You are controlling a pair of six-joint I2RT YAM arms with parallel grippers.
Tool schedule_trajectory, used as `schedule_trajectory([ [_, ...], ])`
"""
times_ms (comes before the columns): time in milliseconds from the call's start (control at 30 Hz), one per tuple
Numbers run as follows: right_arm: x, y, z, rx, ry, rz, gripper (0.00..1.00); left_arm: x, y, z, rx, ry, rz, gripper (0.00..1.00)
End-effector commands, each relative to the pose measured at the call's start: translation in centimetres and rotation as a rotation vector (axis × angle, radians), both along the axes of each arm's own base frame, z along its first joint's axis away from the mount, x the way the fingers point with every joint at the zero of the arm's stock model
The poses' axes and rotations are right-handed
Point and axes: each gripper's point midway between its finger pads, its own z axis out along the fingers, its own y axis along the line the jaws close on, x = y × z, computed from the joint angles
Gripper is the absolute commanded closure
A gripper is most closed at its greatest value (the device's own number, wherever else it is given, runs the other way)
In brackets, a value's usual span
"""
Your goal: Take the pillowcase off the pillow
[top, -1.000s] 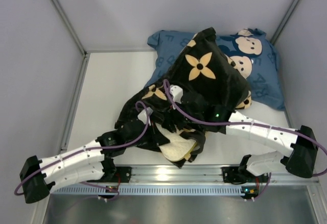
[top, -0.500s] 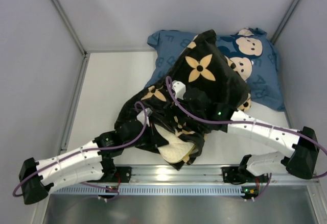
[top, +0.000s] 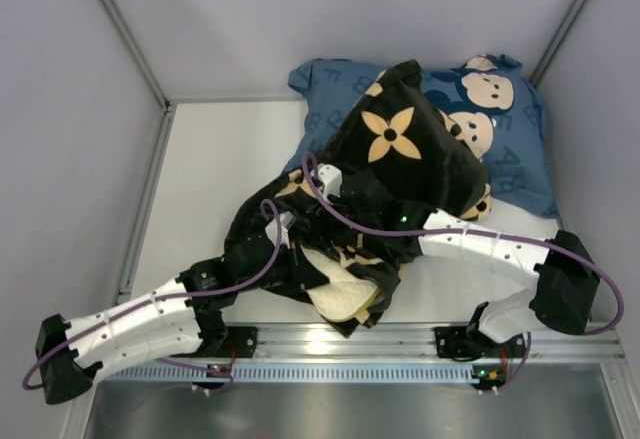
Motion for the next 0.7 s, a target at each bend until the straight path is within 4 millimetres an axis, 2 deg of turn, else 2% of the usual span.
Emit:
schedule_trajectory([
  [0, 0.9, 2.8, 3.5, 0.144, -0.022, 0.036, 0.52, -0.3, -1.8, 6.2, -0.2, -0.096, -0.059, 1.0],
  [33, 1.1, 3.2, 3.4, 0.154, -0.016, 0.034, 0.58, -0.4, -1.8, 6.2, -0.202, -0.095, -0.067, 1.0],
  [67, 1.7, 3.3, 3.4, 0.158, -0.014, 0.021, 0.77, -0.5, -1.9, 6.3, -0.207, -0.097, -0.07, 1.0],
  [133, 3.2, 3.4, 2.6, 0.156, -0.006, -0.043, 0.96, -0.7, -1.9, 6.4, -0.218, -0.103, -0.084, 1.0],
  [167, 4.8, 2.9, 2.7, 0.153, -0.013, -0.11, 1.0, -0.8, -1.9, 6.4, -0.223, -0.102, -0.09, 1.0],
  [200, 5.8, 2.8, 1.9, 0.138, -0.004, -0.14, 1.0, -0.8, -2.0, 6.5, -0.233, -0.106, -0.092, 1.0],
  [233, 6.6, 2.7, 1.8, 0.141, 0.005, -0.168, 1.0, -0.9, -1.9, 6.7, -0.241, -0.107, -0.094, 1.0],
  [267, 8.3, 2.0, 2.1, 0.151, 0.007, -0.213, 1.0, -1.0, -1.8, 6.3, -0.238, -0.105, -0.093, 1.0],
  [333, 10.4, 1.4, 1.5, 0.146, 0.024, -0.282, 1.0, -1.1, -1.6, 6.4, -0.248, -0.103, -0.09, 1.0],
  [367, 12.5, 0.5, 2.2, 0.147, 0.0, -0.349, 1.0, -1.2, -1.5, 6.2, -0.247, -0.101, -0.089, 1.0],
  [400, 13.8, 0.0, 1.5, 0.129, -0.005, -0.385, 1.0, -1.2, -1.5, 6.1, -0.251, -0.096, -0.087, 1.0],
  [433, 15.2, -0.1, 2.6, 0.142, -0.028, -0.414, 1.0, -1.3, -1.4, 6.3, -0.262, -0.1, -0.088, 1.0],
  [467, 17.5, -1.9, 1.0, 0.077, -0.03, -0.499, 1.0, -1.4, -1.2, 6.2, -0.266, -0.096, -0.084, 1.0],
  [500, 18.7, -2.7, 0.8, 0.053, -0.035, -0.537, 1.0, -1.4, -1.2, 5.9, -0.262, -0.093, -0.084, 1.0],
  [533, 20.1, -3.2, 1.8, 0.058, -0.055, -0.575, 1.0, -1.4, -1.1, 6.0, -0.267, -0.093, -0.083, 1.0],
  [567, 21.7, -4.8, 1.4, 0.029, -0.065, -0.636, 1.0, -1.5, -1.1, 6.0, -0.269, -0.091, -0.082, 1.0],
  [600, 22.3, -5.4, 0.3, -0.006, -0.051, -0.653, 1.0, -1.5, -1.0, 5.8, -0.268, -0.089, -0.082, 1.0],
  [633, 22.9, -5.6, 1.0, 0.001, -0.056, -0.662, 1.0, -1.5, -1.0, 5.8, -0.269, -0.087, -0.079, 1.0],
  [667, 23.4, -6.2, 0.7, -0.007, -0.051, -0.676, 1.0, -1.5, -1.0, 5.6, -0.265, -0.085, -0.079, 1.0],
])
